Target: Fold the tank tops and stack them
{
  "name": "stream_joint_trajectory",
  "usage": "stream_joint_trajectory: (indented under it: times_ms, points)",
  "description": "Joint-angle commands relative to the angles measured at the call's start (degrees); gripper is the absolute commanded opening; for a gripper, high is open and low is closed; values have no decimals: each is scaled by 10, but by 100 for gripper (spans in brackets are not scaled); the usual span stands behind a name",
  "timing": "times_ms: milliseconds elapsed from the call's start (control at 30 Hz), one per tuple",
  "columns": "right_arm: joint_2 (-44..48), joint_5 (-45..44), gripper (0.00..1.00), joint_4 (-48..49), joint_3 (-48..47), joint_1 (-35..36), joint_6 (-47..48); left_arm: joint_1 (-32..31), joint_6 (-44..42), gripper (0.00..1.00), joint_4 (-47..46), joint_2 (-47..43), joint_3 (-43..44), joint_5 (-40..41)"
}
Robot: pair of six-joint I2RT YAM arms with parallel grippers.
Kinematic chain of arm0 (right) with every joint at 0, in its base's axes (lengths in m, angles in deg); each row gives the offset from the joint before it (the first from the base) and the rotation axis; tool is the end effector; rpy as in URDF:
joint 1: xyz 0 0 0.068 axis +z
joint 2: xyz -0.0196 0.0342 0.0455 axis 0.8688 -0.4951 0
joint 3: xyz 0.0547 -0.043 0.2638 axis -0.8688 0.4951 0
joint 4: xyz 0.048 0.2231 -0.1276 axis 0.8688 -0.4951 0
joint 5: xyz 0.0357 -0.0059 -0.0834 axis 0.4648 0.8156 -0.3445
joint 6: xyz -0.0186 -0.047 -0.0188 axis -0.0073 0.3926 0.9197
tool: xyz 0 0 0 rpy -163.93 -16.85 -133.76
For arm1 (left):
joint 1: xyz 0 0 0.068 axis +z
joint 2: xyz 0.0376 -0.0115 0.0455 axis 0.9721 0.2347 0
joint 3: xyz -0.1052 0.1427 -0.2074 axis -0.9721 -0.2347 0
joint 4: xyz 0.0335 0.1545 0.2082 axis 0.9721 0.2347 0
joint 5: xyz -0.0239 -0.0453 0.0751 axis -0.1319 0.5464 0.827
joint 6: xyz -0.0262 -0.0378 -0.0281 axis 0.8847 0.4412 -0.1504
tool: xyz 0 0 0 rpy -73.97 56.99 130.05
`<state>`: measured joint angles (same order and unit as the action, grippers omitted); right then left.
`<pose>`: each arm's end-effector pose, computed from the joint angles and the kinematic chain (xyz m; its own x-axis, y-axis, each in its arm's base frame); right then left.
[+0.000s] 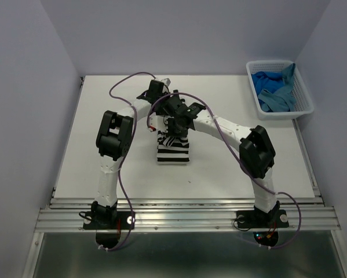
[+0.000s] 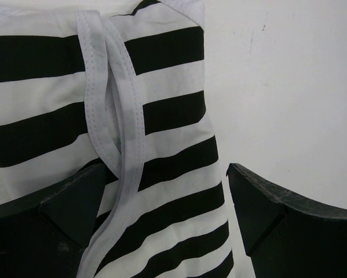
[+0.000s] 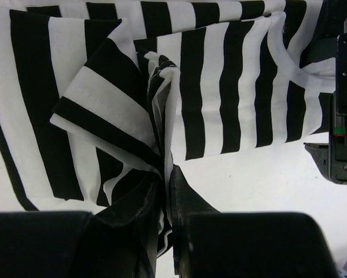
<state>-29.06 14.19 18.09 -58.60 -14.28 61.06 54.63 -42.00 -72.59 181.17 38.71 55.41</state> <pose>0.3056 0.3193 0.2482 0.1217 -0.9316 -0.3425 -0.9501 -0.0095 -0.3118 0.4737 -0.2020 0.1764 -0.7330 -0.1079 -0.6717 0.3358 0.8012 -0.4952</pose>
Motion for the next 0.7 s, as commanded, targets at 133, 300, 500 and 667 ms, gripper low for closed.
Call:
stream_joint_trajectory:
  times_ms: [133,300,500,667]
  points:
    - [-25,17,7,70,-30,-20,27,-3,-16,99,35,21,13,-3]
    - [-28,27,7,89,-28,-25,30,-3,-16,99,33,21,12,-5]
    - [-30,35,7,98,-28,-25,33,-3,-14,99,32,21,13,-10]
    - [-40,24,8,100,-31,-25,33,-3,-14,99,32,23,13,-11]
